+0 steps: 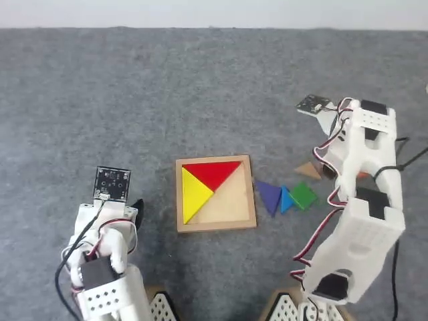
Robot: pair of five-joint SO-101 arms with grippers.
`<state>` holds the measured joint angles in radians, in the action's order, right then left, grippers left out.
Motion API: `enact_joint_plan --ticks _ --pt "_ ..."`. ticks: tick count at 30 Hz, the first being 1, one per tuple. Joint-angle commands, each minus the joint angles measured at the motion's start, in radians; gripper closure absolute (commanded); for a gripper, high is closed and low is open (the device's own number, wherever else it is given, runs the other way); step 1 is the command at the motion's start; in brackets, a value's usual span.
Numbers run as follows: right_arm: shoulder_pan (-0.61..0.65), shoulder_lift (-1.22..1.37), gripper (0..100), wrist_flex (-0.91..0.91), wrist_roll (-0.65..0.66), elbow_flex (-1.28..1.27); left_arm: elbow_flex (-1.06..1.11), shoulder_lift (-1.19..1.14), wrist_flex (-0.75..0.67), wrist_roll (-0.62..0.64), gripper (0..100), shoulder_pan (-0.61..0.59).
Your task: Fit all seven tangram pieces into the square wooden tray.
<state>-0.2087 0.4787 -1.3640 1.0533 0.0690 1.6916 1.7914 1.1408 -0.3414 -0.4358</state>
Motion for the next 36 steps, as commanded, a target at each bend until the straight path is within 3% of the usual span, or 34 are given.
enact_joint_plan --ticks 1,14,19,25,36 --pt "-0.03 0.074 83.2 0.064 0.014 0.006 -0.007 -0.003 -0.003 -0.011 72 0.0" --pt "-0.054 0.097 83.4 0.067 0.012 0.068 -0.007 -0.003 -0.003 -0.011 72 0.0" --pt "-0.079 0.093 92.0 0.018 0.015 0.169 -0.007 -0.003 -0.003 -0.011 72 0.0" --pt "-0.116 0.101 81.7 -0.105 0.014 0.381 -0.007 -0.003 -0.003 -0.011 72 0.0" --pt "-0.119 0.101 73.8 -0.188 0.074 0.385 -0.007 -0.003 -0.003 -0.011 72 0.0"
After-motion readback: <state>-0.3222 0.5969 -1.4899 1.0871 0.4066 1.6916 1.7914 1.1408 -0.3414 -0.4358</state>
